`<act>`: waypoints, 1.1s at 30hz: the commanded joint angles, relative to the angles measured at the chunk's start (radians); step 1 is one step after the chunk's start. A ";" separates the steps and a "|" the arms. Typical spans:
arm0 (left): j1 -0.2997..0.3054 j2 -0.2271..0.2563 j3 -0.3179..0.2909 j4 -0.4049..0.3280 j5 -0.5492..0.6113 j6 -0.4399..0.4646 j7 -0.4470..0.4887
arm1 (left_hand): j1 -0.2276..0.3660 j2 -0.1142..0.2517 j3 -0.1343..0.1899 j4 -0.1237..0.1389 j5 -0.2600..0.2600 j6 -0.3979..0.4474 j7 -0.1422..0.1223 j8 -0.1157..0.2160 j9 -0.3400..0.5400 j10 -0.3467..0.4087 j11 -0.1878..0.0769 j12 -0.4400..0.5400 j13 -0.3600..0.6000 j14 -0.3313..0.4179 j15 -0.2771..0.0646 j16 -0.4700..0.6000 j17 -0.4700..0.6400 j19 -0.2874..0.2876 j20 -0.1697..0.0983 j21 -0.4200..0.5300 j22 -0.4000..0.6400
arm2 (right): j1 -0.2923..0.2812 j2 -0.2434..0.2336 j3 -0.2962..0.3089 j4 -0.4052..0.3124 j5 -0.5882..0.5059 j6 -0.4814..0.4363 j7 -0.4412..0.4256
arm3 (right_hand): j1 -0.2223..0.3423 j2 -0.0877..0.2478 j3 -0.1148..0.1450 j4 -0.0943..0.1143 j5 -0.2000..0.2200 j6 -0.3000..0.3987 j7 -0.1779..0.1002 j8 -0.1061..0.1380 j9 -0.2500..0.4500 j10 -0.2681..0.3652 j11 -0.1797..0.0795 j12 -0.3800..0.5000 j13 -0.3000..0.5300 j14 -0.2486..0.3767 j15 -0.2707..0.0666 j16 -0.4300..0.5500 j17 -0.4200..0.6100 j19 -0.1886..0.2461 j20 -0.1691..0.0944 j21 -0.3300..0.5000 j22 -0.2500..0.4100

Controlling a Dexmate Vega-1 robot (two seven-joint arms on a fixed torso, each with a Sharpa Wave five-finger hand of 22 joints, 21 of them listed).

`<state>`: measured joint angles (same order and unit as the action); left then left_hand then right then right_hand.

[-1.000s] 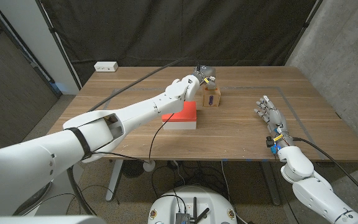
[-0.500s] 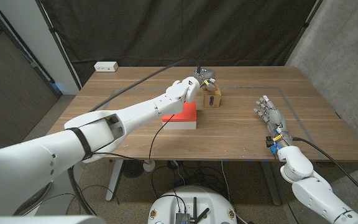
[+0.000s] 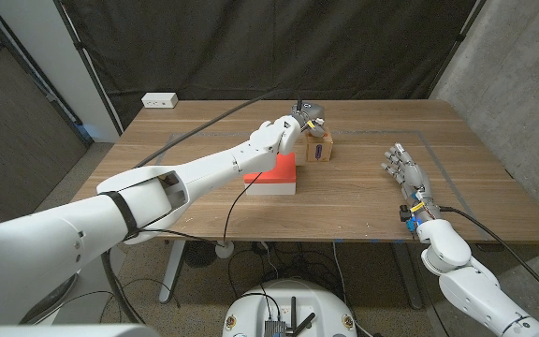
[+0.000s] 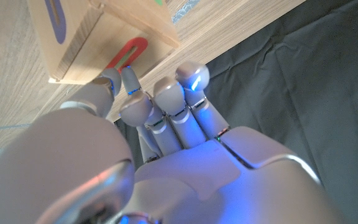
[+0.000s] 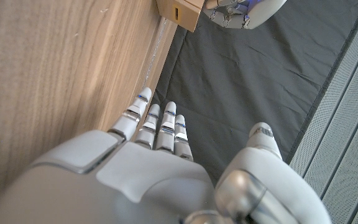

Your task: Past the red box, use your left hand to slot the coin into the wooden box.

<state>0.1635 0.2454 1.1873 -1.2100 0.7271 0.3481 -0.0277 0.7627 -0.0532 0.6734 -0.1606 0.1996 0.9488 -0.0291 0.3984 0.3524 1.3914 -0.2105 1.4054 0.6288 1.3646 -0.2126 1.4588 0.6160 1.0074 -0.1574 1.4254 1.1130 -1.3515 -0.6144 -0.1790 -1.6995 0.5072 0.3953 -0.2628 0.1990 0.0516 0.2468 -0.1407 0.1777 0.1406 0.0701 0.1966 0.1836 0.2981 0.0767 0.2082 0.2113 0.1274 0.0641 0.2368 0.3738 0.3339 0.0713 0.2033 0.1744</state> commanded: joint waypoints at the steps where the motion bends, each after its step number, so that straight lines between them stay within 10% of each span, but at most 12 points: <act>1: -0.004 0.002 0.004 0.007 -0.001 0.005 -0.014 | -0.021 -0.008 -0.008 0.001 0.000 -0.014 -0.001 -0.013 -0.005 -0.010 -0.001 -0.009 -0.002 -0.007 0.001 -0.004 0.000 0.000 -0.052 -0.008 -0.007 | 0.002 -0.005 -0.003 -0.008 -0.007 -0.008 -0.002 | 0.006 0.004 0.007 -0.004 -0.002 0.005 -0.003 0.004 0.006 0.009 0.001 0.004 0.005 0.010 0.002 0.003 0.001 0.010 0.000 0.000 0.004; 27: 0.042 0.081 -0.094 -0.152 -0.006 0.017 0.057 | -0.064 -0.028 -0.012 -0.006 0.000 -0.047 -0.006 -0.077 -0.026 -0.034 0.000 -0.061 -0.036 -0.031 0.000 -0.038 -0.026 -0.009 -0.053 -0.044 -0.071 | 0.008 0.001 -0.008 -0.016 -0.013 -0.009 -0.005 | 0.010 0.006 0.010 -0.004 -0.002 0.007 -0.004 0.004 0.006 0.014 -0.001 0.006 0.005 0.019 0.003 0.005 0.001 0.020 0.002 0.003 0.004; 33: 0.081 0.108 -0.152 -0.188 -0.045 -0.023 0.131 | -0.065 -0.004 -0.063 -0.003 -0.004 -0.044 -0.004 -0.101 -0.015 -0.090 0.002 -0.224 -0.211 -0.123 -0.002 -0.165 -0.201 -0.054 -0.051 -0.152 -0.290 | 0.012 -0.002 -0.010 -0.020 -0.021 -0.012 -0.009 | 0.010 0.005 0.010 -0.005 -0.002 0.007 -0.003 0.004 0.006 0.015 -0.001 0.006 0.005 0.020 0.002 0.006 0.002 0.021 0.003 0.003 0.004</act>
<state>0.1991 0.3157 1.1094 -1.3378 0.7227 0.3709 -0.0271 0.7000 -0.0786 0.6355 -0.1673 0.1961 0.9052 -0.0358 0.3095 0.3265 1.3257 -0.2082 1.2559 0.4982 1.2796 -0.2137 1.3557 0.5070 0.9702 -0.1442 1.3201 0.9251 -1.3507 -0.6176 -0.1814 -1.7167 0.4946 0.3870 -0.2707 0.1990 0.0517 0.2513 -0.1453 0.1777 0.1406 0.0701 0.1966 0.1836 0.3055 0.0733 0.2082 0.2113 0.1387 0.0675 0.2368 0.3735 0.3449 0.0714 0.2033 0.1745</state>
